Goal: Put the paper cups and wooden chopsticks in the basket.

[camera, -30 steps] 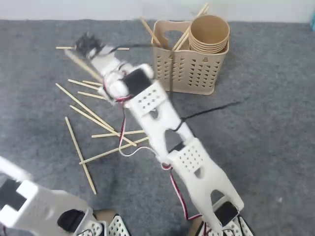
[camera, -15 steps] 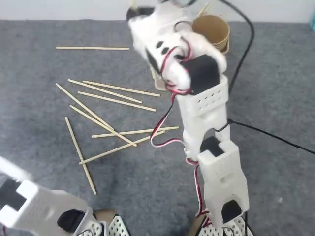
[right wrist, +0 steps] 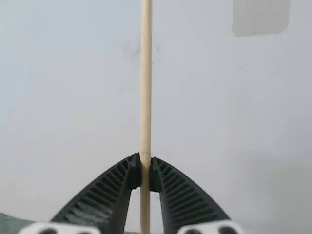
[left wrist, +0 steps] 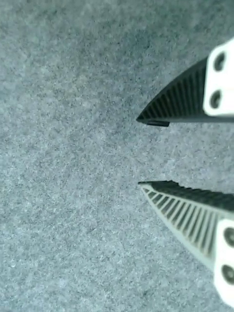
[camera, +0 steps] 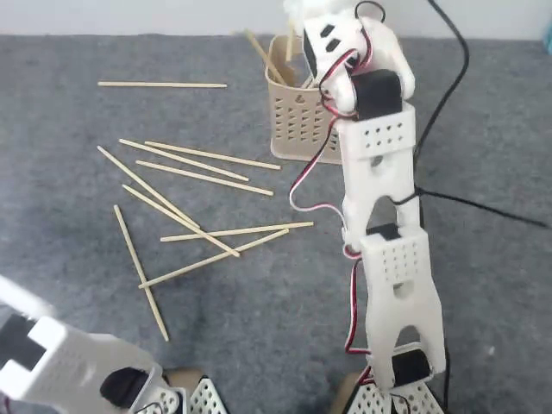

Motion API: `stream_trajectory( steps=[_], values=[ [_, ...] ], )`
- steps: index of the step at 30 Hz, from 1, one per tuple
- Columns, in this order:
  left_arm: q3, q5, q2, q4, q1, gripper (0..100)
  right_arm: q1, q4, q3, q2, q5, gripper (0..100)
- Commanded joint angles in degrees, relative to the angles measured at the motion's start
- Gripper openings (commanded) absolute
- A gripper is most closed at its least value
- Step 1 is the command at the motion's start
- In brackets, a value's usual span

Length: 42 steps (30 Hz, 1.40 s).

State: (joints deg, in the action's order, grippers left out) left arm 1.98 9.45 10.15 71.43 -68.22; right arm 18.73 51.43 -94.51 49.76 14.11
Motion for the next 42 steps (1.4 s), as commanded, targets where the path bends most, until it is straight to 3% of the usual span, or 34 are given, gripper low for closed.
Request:
stream_trajectory(
  steps=[1, 4, 28, 35, 42],
  values=[
    [0.4, 0.3, -0.6, -1.1, -0.4, 18, -2.3, -4.4, -1.8, 1.5, 2.8, 0.6],
    [0.4, 0.3, -0.6, -1.1, -0.4, 18, -3.3, -2.7, -1.9, 1.9, 6.9, 0.6],
    [0.4, 0.2, -0.6, -1.1, -0.4, 18, 1.5, 43.6, -1.9, -25.3, 9.7, 0.6],
    [0.4, 0.2, -0.7, -1.1, -0.4, 18, 3.3, 51.5, -1.9, -32.2, 9.2, 0.6],
    [0.4, 0.2, -1.0, -1.1, -0.4, 18, 3.6, 51.8, -1.6, -37.7, 7.6, 0.6]
  ],
)
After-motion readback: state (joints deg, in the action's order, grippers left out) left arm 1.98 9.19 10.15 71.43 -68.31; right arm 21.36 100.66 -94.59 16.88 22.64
